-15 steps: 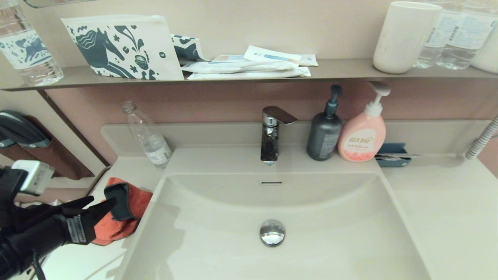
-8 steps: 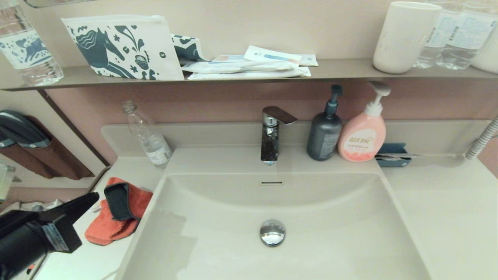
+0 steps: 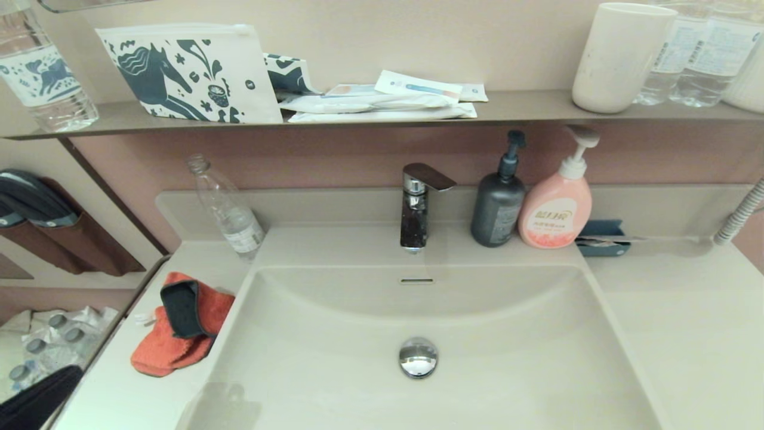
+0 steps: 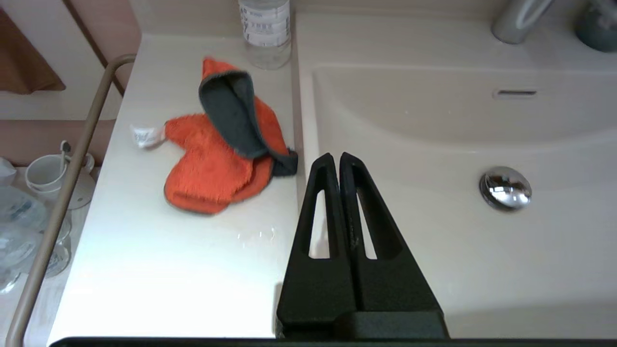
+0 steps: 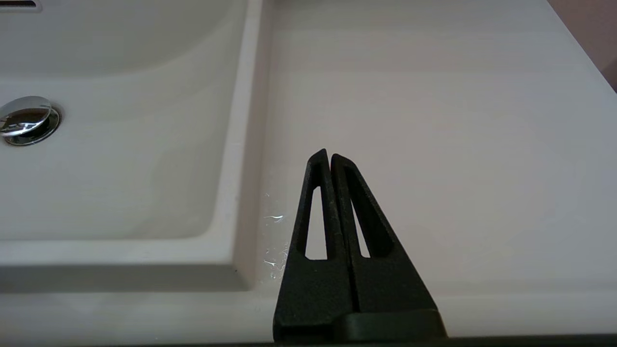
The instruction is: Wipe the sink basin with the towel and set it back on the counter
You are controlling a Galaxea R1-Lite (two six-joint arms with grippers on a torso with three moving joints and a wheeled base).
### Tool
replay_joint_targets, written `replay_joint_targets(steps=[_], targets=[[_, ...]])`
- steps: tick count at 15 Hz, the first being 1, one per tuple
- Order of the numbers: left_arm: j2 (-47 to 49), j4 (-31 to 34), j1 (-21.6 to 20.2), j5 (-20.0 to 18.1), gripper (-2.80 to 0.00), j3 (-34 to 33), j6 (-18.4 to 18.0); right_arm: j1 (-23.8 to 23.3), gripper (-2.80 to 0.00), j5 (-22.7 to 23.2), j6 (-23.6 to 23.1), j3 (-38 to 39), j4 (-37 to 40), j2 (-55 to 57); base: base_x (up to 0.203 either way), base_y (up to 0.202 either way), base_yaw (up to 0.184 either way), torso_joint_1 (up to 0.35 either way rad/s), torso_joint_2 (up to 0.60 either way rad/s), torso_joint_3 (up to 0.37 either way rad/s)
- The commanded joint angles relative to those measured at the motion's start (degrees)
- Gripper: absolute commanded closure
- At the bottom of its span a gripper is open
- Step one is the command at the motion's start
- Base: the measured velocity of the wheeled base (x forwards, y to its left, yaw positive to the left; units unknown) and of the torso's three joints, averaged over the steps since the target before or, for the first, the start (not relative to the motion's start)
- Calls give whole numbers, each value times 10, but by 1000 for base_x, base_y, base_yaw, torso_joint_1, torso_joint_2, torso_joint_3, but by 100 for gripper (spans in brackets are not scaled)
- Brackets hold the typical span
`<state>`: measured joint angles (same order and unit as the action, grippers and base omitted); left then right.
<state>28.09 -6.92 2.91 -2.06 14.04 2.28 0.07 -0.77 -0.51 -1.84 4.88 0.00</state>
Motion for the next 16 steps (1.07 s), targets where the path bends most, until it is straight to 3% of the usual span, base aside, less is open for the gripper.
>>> replay_joint_targets(steps=[1, 6, 9, 14, 16], targets=[[-127, 66, -7, 3, 0, -7, 0, 0, 0, 0, 0, 0, 0, 1, 0, 0, 0, 0, 0, 0], [-203, 102, -27, 7, 0, -29, -3, 0, 0, 0, 0, 0, 0, 1, 0, 0, 0, 0, 0, 0], [-271, 102, -27, -16, 0, -54, -12, 0, 0, 0, 0, 0, 0, 1, 0, 0, 0, 0, 0, 0], [-280, 93, -27, -11, 0, -112, -74, 0, 0, 0, 0, 0, 0, 1, 0, 0, 0, 0, 0, 0], [-280, 80, -27, -10, 0, -131, -77, 0, 0, 0, 0, 0, 0, 1, 0, 0, 0, 0, 0, 0]])
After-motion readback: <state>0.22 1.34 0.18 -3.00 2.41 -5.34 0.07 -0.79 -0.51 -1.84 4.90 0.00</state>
